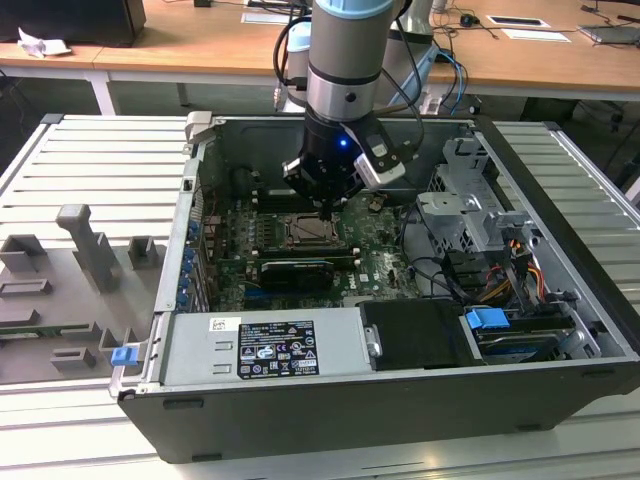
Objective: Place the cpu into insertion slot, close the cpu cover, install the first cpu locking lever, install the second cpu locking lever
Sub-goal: 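Install the second cpu locking lever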
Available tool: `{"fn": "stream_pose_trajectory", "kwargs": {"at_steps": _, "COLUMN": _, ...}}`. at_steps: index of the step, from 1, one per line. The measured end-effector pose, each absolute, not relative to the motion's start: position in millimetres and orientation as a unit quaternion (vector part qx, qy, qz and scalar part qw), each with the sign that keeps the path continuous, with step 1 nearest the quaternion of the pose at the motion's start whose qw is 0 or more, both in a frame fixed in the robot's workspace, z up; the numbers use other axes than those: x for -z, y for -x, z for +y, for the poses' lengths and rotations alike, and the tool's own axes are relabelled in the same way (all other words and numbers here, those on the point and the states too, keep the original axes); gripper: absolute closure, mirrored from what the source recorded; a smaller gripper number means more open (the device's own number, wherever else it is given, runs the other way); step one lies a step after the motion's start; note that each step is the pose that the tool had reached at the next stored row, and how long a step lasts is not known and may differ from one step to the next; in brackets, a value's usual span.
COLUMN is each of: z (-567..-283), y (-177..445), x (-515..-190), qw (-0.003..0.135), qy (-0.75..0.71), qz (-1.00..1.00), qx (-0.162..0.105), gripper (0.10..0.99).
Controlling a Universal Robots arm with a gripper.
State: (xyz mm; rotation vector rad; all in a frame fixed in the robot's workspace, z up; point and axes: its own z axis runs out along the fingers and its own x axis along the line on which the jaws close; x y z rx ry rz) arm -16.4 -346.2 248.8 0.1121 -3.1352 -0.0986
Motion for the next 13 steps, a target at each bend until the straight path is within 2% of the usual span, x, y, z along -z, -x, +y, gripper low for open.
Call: {"fn": "stream_pose_trajectory", "kwargs": {"at_steps": 13, "z": -349.0, "y": 16.4, "x": -248.8, "qw": 0.001, "qy": -0.036, "qz": -0.999, "qx": 0.031, "gripper": 0.98}}
